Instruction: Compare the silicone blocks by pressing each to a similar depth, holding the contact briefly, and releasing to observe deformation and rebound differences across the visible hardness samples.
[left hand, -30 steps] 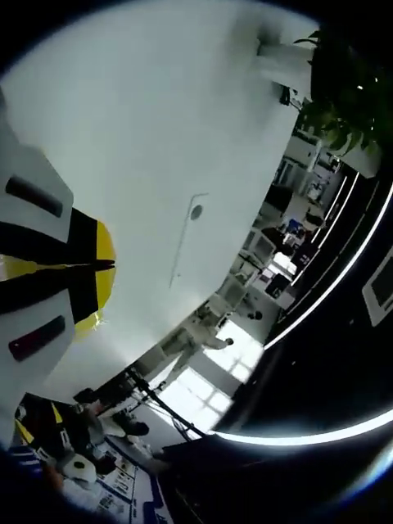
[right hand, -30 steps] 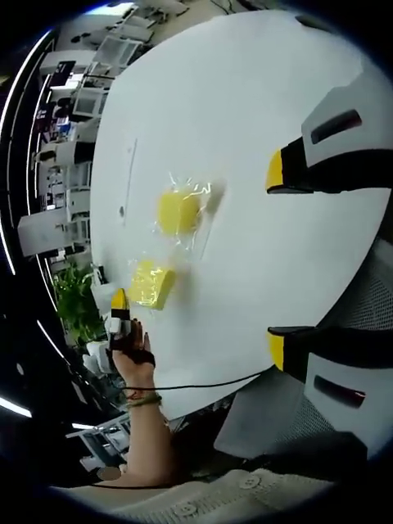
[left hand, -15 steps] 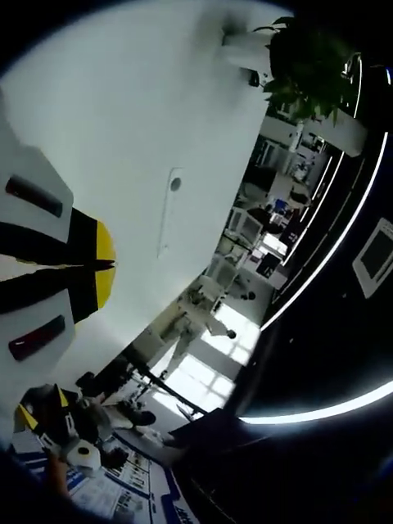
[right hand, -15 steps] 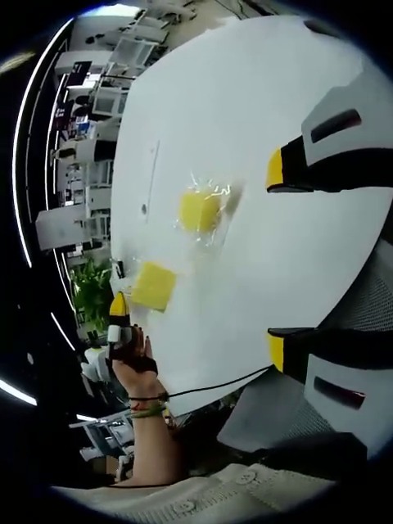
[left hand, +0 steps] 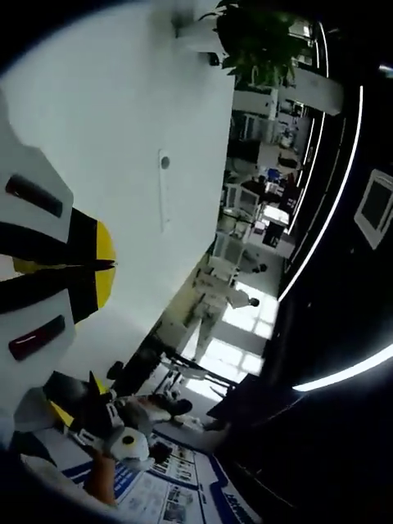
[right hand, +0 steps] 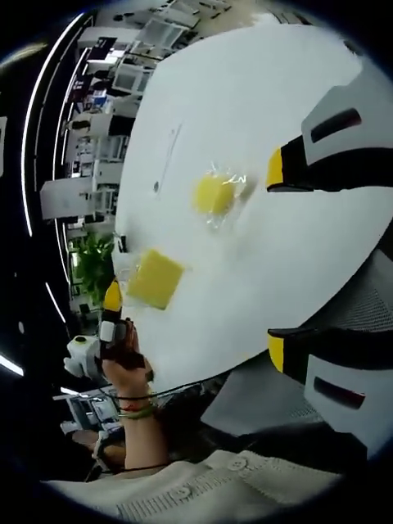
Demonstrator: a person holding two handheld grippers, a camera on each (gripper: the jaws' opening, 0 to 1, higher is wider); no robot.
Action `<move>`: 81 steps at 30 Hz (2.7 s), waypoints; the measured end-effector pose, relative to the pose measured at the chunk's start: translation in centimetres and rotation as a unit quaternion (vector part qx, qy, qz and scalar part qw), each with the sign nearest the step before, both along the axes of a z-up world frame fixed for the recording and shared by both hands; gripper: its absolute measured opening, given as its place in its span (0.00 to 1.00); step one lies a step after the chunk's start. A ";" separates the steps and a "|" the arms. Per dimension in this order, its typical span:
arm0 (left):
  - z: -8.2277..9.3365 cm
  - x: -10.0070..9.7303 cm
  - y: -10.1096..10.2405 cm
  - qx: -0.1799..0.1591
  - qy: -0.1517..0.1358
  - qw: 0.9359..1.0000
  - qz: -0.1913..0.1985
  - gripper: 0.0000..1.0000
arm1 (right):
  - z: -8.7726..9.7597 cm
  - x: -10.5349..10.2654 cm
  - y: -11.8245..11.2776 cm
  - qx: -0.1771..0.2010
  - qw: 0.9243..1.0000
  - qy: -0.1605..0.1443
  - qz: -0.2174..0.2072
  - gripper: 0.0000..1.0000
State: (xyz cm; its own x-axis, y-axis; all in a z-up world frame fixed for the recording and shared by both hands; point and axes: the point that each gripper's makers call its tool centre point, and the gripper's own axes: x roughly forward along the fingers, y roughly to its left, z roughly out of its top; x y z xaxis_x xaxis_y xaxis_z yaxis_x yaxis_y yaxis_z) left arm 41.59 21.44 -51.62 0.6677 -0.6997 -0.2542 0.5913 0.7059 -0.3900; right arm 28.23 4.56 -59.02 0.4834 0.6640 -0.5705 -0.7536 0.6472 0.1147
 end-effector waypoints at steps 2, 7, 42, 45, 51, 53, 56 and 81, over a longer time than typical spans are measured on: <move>0.4 -0.4 -0.3 -0.002 -0.004 1.000 -0.007 0.00 | 1.0 0.4 0.4 -0.011 1.000 -0.010 0.027 0.62; 1.5 -1.0 -0.8 -0.003 -0.025 0.999 -0.023 0.00 | 2.1 1.4 0.9 -0.019 0.998 -0.015 0.056 0.62; 5.2 -3.1 -4.2 -0.003 -0.078 0.984 -0.158 0.00 | 7.1 10.6 10.2 -0.095 0.949 -0.076 0.291 0.64; 5.3 -3.4 -4.5 -0.003 -0.081 0.981 -0.176 0.00 | 6.2 10.9 11.4 -0.105 0.941 -0.067 0.314 0.63; 5.4 -3.8 -4.8 0.003 -0.088 0.975 -0.203 0.00 | 5.2 10.2 13.5 -0.110 0.925 -0.038 0.361 0.60; 5.6 -3.6 -4.8 0.005 -0.095 0.975 -0.201 0.00 | 5.0 10.2 14.0 -0.108 0.922 -0.035 0.370 0.57; 5.7 -3.7 -4.8 0.008 -0.100 0.973 -0.206 0.00 | 4.4 10.0 14.5 -0.113 0.915 -0.019 0.386 0.54; 7.7 -5.4 -4.7 0.004 -0.127 0.965 -0.228 0.00 | 4.9 7.9 14.6 -0.130 0.894 -0.012 0.428 0.17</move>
State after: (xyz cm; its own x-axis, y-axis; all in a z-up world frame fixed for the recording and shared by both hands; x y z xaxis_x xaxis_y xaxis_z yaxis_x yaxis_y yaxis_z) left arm 36.19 16.72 -43.90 0.3317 -0.9344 -0.1302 0.9173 0.3517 -0.1869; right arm 36.14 19.15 -54.09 -0.1248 0.6432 -0.7555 -0.9860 -0.1655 0.0219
